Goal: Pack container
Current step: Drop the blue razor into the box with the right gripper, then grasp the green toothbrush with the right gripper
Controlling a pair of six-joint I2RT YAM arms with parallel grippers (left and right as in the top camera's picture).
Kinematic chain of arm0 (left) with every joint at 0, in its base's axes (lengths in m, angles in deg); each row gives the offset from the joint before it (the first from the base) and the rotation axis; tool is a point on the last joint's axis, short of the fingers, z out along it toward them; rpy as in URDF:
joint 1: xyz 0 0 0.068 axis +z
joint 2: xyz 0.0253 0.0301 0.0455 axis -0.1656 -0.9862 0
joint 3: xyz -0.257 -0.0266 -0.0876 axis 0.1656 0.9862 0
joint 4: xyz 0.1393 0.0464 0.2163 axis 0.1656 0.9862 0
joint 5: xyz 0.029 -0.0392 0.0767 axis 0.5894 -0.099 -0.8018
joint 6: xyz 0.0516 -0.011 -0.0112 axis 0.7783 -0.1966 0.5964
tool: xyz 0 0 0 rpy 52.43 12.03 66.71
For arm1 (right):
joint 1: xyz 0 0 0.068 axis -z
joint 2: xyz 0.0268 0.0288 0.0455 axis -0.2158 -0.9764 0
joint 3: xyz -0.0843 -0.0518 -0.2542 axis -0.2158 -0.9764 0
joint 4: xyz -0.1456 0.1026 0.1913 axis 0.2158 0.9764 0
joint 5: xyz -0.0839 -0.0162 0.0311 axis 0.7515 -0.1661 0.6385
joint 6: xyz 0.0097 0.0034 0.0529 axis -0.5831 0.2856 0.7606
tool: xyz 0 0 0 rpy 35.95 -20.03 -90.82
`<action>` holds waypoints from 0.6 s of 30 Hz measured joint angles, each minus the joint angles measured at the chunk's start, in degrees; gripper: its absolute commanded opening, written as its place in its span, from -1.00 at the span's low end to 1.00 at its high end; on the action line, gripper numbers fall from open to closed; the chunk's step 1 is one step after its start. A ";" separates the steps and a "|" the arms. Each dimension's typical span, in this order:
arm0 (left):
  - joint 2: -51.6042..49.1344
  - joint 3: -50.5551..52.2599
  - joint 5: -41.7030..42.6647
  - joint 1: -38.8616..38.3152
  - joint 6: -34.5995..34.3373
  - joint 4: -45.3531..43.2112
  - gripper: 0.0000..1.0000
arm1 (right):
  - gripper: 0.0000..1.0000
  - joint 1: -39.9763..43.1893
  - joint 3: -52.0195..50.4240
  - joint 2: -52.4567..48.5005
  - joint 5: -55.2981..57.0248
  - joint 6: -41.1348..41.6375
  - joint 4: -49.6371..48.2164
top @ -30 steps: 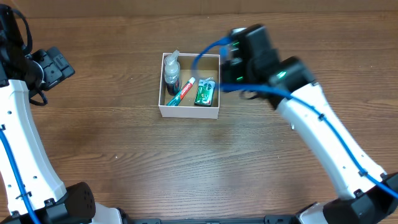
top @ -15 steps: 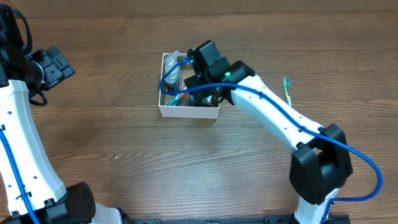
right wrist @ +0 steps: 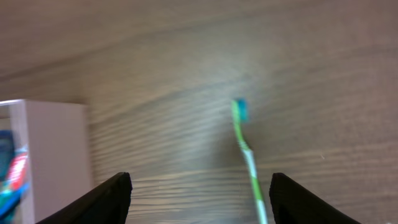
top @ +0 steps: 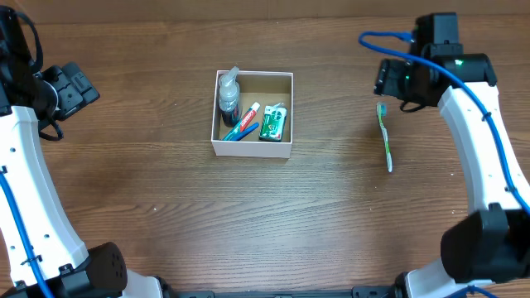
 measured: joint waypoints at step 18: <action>0.00 0.00 0.00 0.00 0.00 -0.02 1.00 | -0.49 2.56 -5.81 -20.74 1.07 0.00 -4.68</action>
